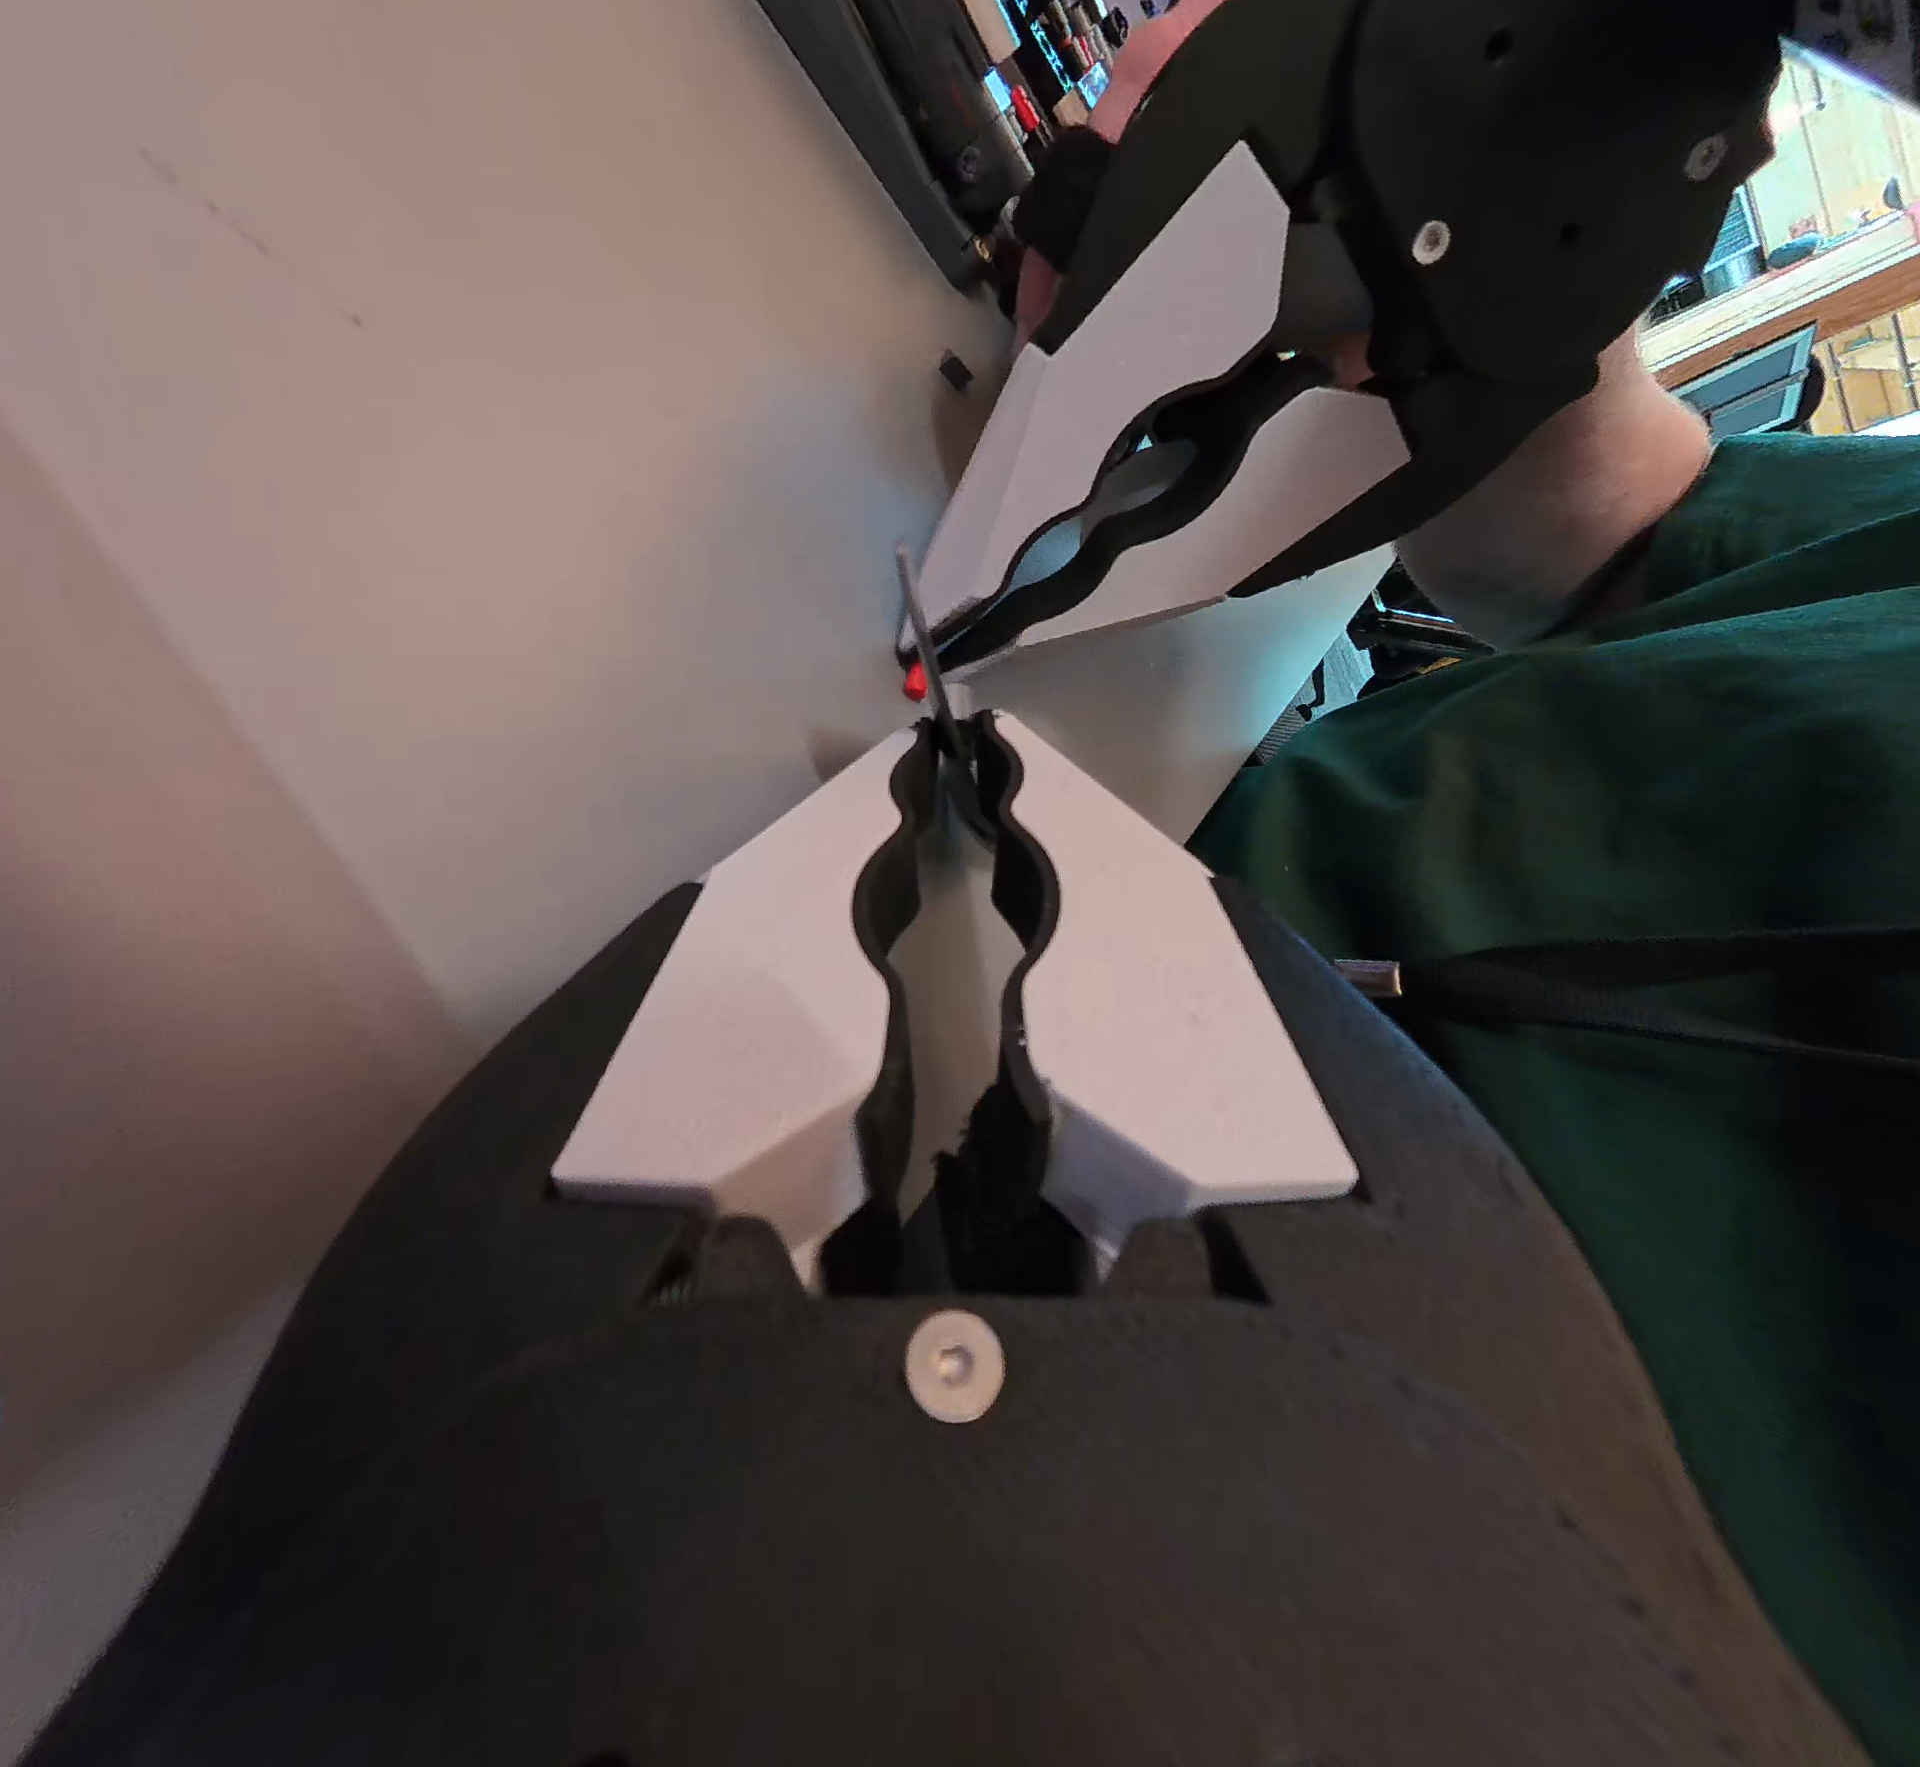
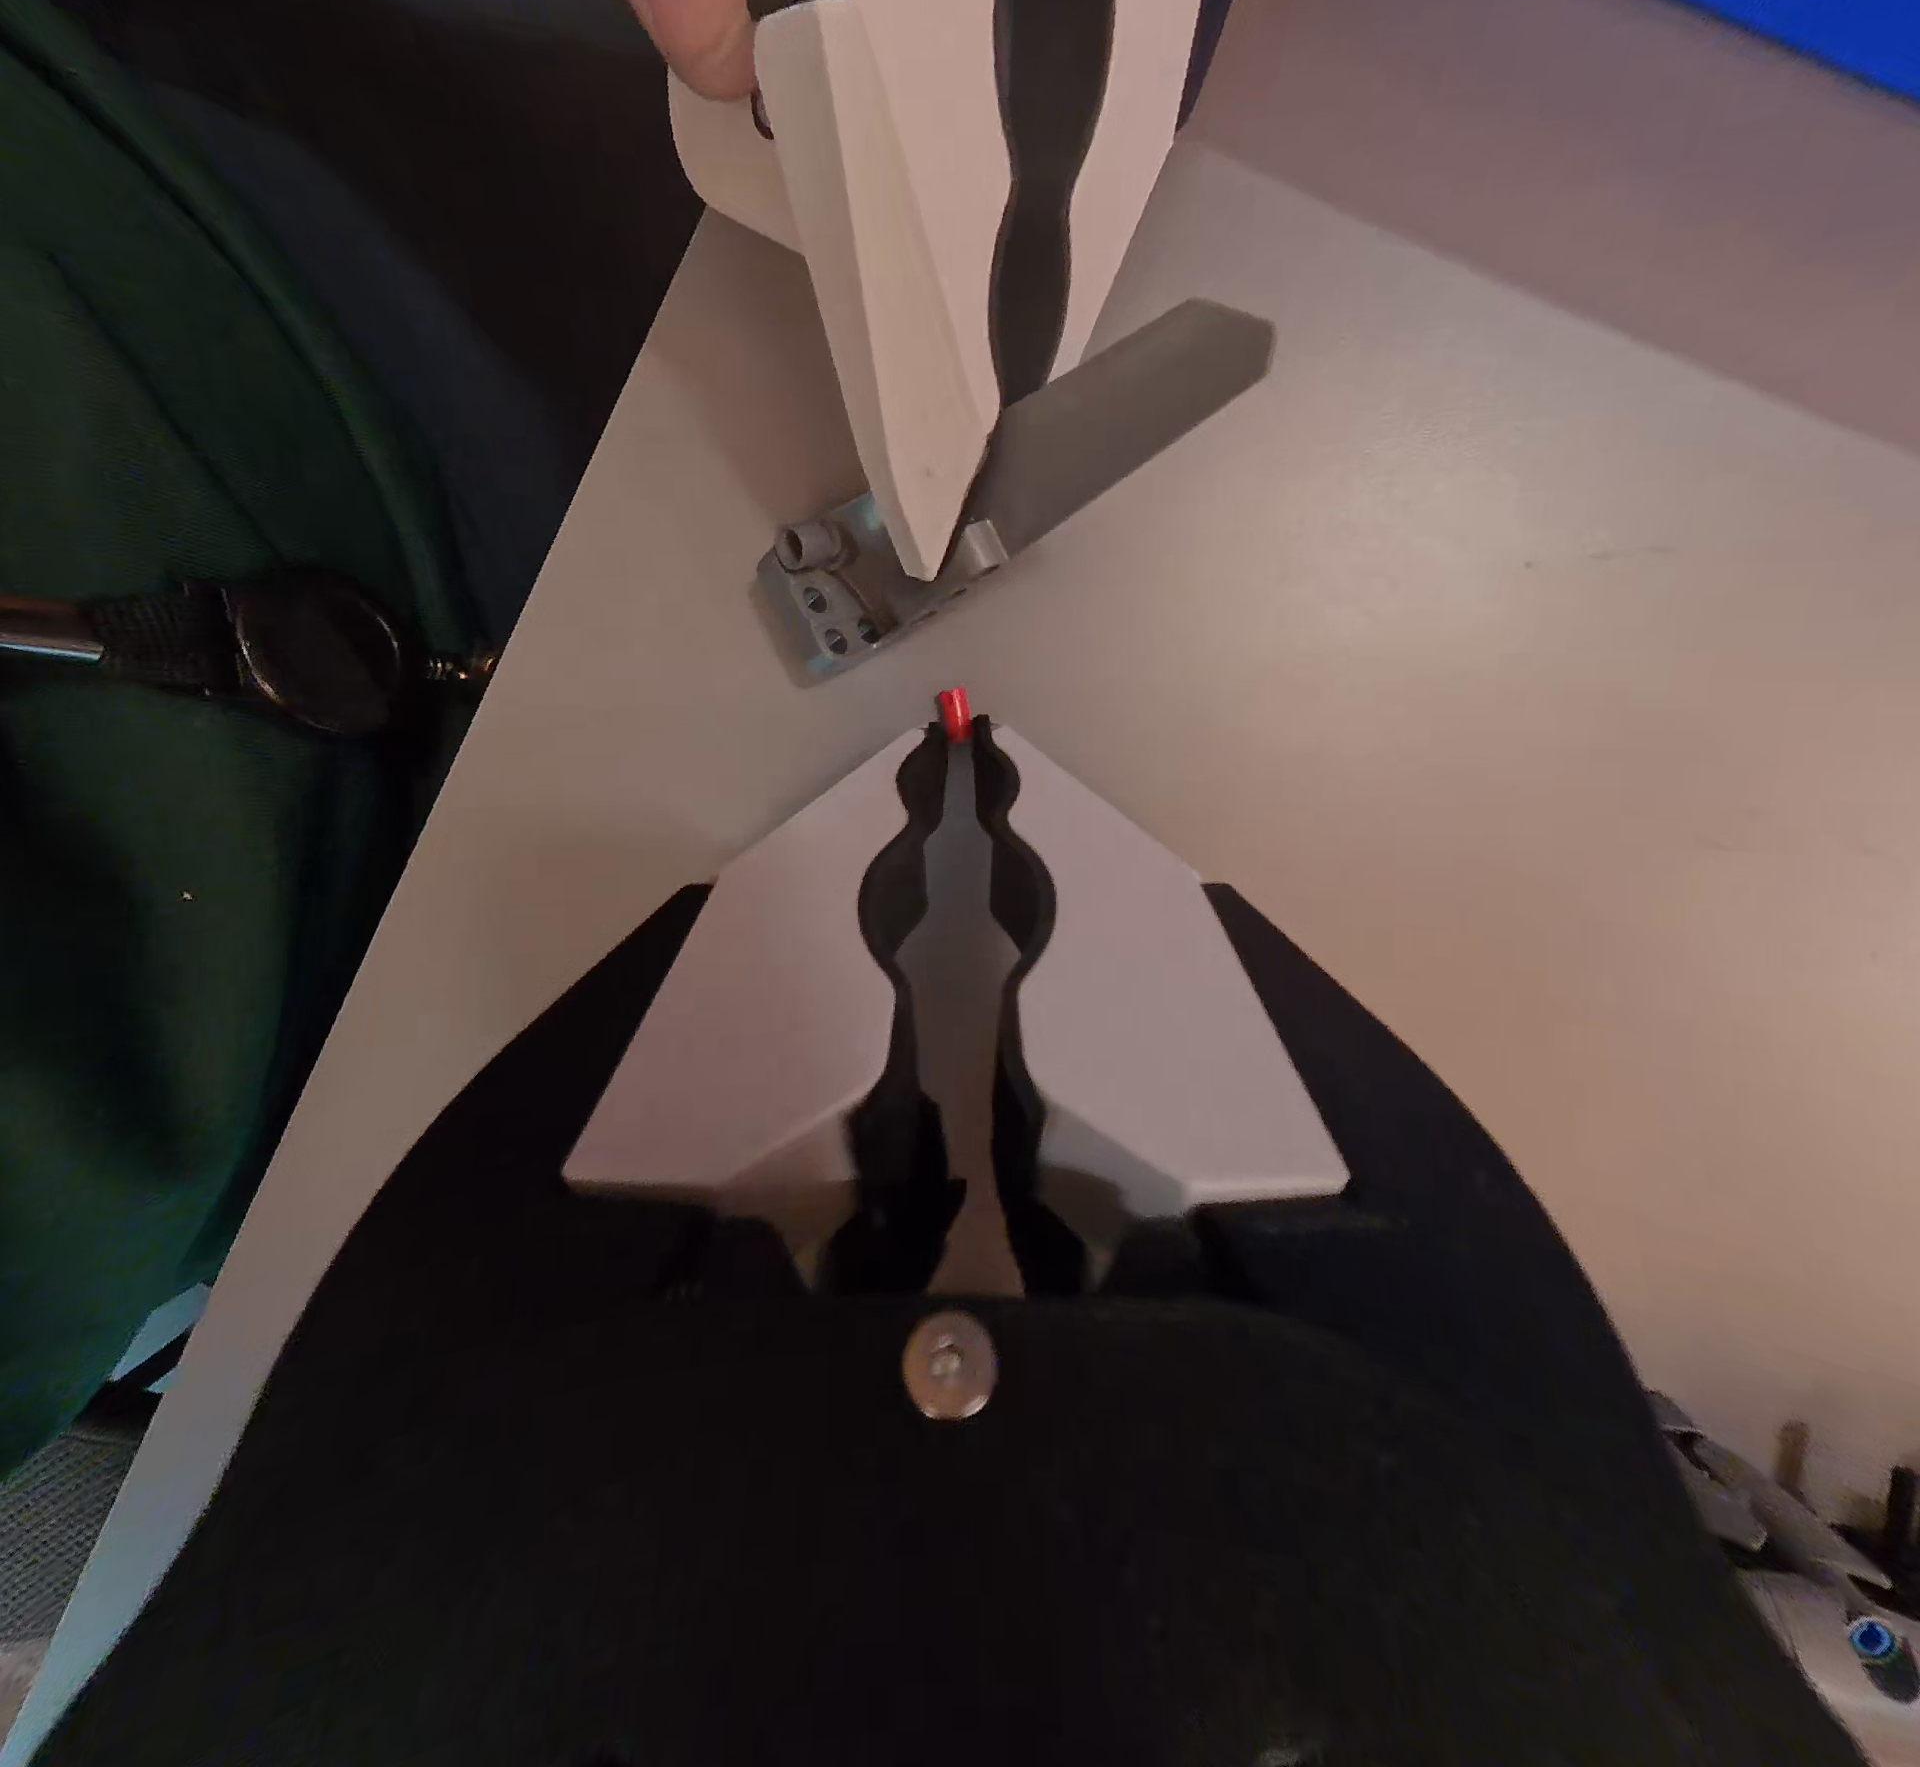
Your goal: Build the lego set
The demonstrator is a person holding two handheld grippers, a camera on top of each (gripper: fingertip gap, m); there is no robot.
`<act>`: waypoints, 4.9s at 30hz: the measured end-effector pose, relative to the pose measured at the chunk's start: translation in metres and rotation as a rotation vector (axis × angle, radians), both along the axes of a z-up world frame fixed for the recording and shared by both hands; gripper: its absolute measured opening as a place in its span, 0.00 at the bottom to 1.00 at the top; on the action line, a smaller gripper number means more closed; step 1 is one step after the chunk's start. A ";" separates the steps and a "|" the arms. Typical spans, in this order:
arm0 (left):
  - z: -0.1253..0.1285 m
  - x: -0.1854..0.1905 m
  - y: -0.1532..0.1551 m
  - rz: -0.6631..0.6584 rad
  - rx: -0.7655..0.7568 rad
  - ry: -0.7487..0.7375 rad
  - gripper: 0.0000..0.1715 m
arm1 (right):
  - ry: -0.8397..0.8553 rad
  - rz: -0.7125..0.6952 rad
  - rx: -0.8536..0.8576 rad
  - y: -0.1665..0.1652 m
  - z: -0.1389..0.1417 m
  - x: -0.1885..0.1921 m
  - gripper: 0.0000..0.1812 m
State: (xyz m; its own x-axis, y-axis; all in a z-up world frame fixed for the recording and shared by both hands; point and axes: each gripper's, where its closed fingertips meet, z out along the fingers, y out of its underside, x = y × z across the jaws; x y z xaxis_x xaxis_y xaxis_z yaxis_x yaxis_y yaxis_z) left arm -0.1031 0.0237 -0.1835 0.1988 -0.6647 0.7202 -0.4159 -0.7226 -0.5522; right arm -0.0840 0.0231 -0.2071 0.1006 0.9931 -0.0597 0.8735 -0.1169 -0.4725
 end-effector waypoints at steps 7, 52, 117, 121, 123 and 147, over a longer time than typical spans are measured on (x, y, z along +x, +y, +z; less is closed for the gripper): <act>-0.001 0.004 0.000 -0.012 -0.017 0.006 0.03 | 0.096 -0.042 0.038 0.005 0.015 -0.006 0.01; 0.003 0.008 -0.003 -0.090 -0.049 -0.050 0.03 | 0.060 0.353 0.336 0.005 0.027 -0.012 0.01; 0.000 0.009 -0.020 -0.202 -0.040 -0.042 0.03 | -0.217 0.821 0.501 -0.010 0.024 -0.011 0.00; 0.000 0.009 -0.020 -0.204 -0.040 -0.039 0.03 | -0.225 0.852 0.501 -0.010 0.024 -0.011 0.00; 0.000 0.009 -0.020 -0.206 -0.041 -0.040 0.03 | -0.228 0.866 0.503 -0.010 0.024 -0.011 0.00; -0.001 0.008 -0.025 -0.241 -0.043 -0.033 0.03 | -0.213 1.005 0.464 -0.016 0.024 -0.012 0.00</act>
